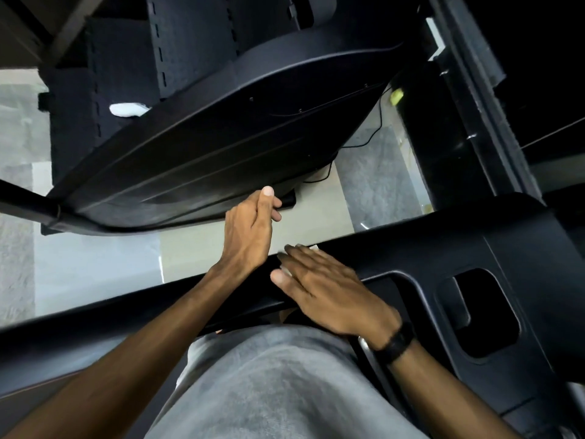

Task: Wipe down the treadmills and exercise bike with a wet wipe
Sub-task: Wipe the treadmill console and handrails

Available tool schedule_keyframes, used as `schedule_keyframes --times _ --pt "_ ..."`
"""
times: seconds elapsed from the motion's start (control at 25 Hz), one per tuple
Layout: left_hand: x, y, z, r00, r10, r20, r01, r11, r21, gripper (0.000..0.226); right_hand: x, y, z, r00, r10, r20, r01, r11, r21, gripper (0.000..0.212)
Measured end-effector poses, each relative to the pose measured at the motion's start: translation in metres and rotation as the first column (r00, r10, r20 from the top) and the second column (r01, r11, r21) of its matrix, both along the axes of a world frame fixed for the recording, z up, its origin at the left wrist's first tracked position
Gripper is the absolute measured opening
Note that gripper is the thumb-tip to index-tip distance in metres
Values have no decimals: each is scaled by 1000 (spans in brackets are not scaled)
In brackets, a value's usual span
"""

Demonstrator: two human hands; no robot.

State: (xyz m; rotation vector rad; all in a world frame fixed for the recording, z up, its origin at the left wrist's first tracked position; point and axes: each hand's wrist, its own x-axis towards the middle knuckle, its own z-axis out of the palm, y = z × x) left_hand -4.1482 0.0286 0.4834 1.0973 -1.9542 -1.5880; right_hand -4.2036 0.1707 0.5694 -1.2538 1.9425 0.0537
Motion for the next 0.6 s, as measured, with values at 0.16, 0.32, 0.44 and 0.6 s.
schedule_keyframes --times 0.16,0.32,0.44,0.6 --pt "-8 0 6 999 -36 3 36 999 21 54 -35 -47 -33 994 -112 -7 111 965 237 65" --pt "-5 3 8 998 -64 7 64 998 -2 53 -62 -45 -42 993 -119 -10 116 932 344 64" --pt "-1 4 5 1000 -28 5 27 999 36 51 -104 -15 -34 967 -224 -122 254 894 370 65" --pt "0 11 1 999 -47 3 47 997 67 49 -125 10 -32 907 -148 -394 289 900 326 74"
